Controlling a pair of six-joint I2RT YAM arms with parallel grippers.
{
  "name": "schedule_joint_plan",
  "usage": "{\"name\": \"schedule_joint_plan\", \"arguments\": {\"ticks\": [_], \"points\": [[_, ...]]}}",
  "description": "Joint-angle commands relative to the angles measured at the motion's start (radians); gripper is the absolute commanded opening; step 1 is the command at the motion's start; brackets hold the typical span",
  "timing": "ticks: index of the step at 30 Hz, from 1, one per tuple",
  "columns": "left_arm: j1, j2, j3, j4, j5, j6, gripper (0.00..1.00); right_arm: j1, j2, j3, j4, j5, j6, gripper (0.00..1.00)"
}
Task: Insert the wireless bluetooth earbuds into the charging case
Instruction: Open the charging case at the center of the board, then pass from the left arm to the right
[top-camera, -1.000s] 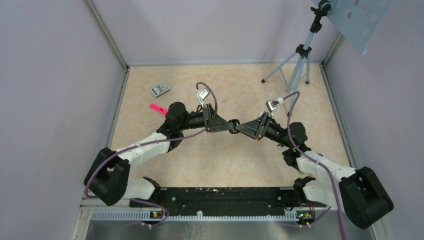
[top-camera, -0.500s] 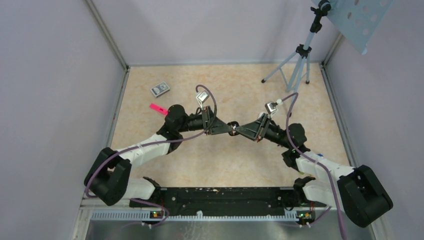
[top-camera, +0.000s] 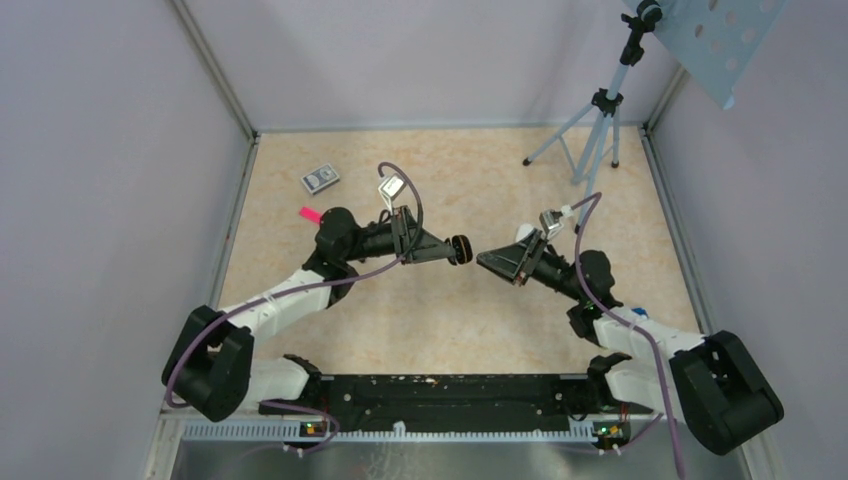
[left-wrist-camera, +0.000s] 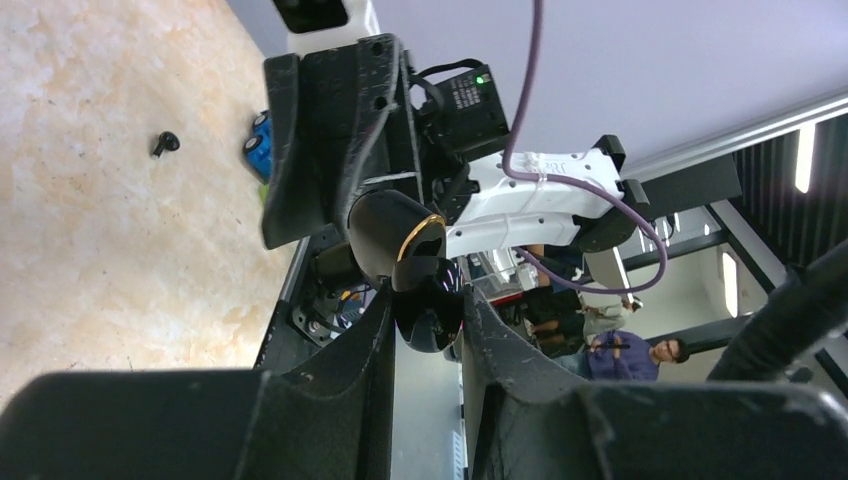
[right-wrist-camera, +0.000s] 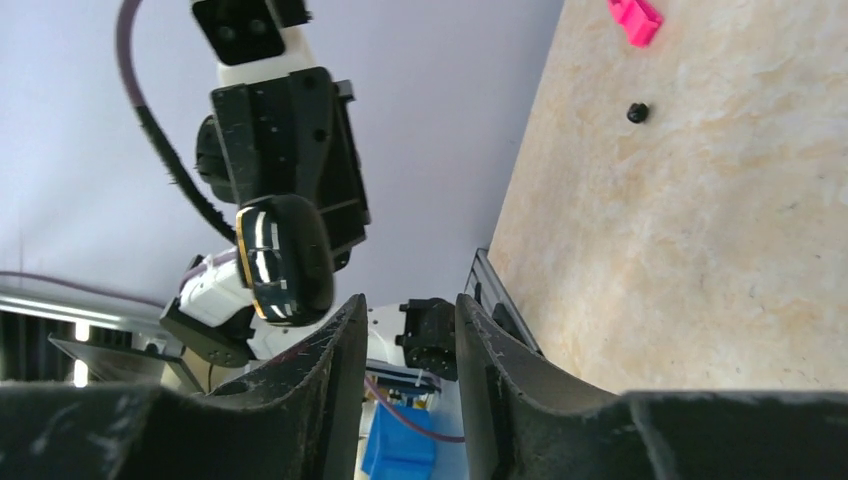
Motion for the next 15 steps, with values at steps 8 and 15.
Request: {"name": "schedule_joint_plan", "arguments": {"ticks": [8,15], "points": [[0.02,-0.048,0.036,-0.141,0.019,0.096,0.0,-0.013,-0.13,0.077,-0.338,0.079,-0.167,0.45],[0.036,-0.059,0.058,-0.468,-0.025,0.218,0.0,-0.025,-0.22,0.313,-1.135,0.34,-0.564,0.48]]}}
